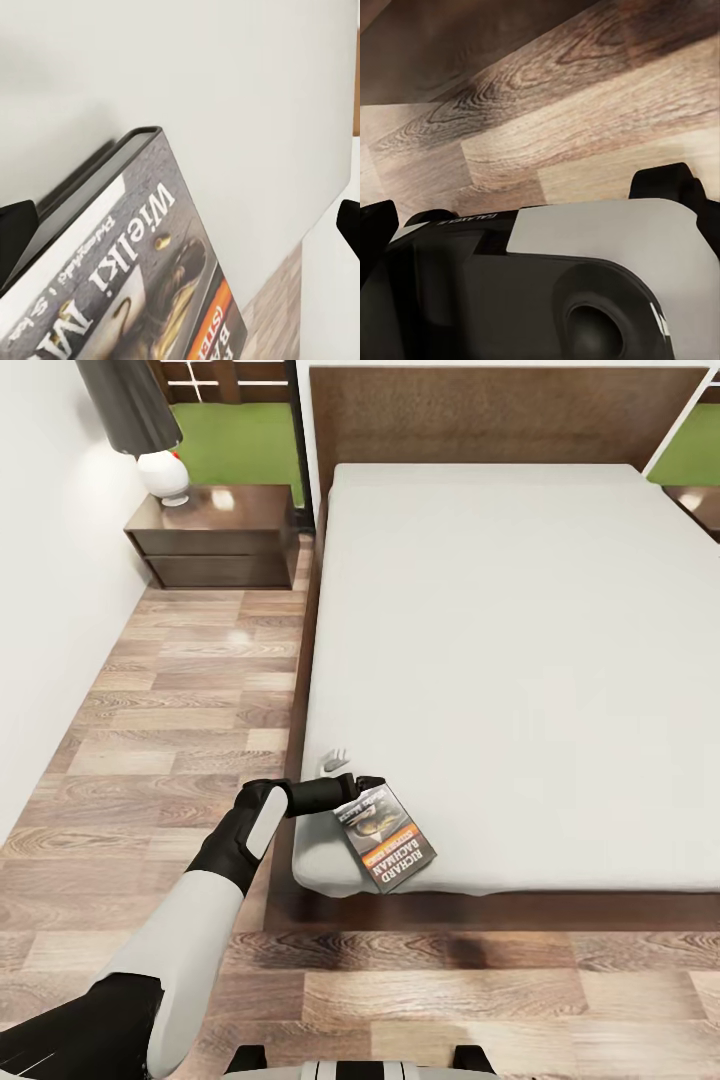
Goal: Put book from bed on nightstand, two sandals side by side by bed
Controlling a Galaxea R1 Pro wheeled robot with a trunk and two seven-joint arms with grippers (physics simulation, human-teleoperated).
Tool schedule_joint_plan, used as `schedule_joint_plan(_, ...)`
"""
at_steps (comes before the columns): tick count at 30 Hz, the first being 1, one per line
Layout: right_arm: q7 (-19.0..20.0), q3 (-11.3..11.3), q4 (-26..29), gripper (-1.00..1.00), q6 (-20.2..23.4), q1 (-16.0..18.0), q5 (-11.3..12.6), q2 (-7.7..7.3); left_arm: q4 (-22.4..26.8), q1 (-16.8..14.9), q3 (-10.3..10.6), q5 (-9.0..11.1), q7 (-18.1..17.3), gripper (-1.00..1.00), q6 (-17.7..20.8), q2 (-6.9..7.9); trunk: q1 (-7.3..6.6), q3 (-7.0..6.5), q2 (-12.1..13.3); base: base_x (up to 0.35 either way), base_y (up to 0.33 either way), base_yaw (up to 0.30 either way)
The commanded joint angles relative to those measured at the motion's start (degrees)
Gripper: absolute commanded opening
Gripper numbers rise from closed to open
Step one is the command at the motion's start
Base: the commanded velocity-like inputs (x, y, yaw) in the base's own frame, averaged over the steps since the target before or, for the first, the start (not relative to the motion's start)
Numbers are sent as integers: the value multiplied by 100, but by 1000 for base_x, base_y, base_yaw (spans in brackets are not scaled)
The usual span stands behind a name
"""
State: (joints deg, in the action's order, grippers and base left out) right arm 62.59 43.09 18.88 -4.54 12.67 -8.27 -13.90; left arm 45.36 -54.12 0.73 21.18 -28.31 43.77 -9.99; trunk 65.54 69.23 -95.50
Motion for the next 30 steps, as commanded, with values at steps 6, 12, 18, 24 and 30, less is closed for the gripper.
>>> schedule_joint_plan(6,17,42,-6,100,-47,4,-63,4,-1,-2,-3,18,1,100,28,0,0,3,-1,-3,0,0)
schedule_joint_plan(12,16,42,-6,100,-47,3,-65,7,-1,-2,-3,18,1,100,28,0,0,3,-1,0,0,0)
schedule_joint_plan(18,16,42,-7,100,-47,6,-68,8,-1,-2,-3,18,1,100,27,0,0,3,-1,-102,0,0)
schedule_joint_plan(24,16,42,-5,100,-47,4,-67,4,1,-2,-3,18,1,100,26,0,0,3,-1,-58,0,0)
schedule_joint_plan(30,16,42,-7,100,-47,7,-67,7,1,-2,-3,18,1,100,26,0,0,3,-1,-5,0,0)
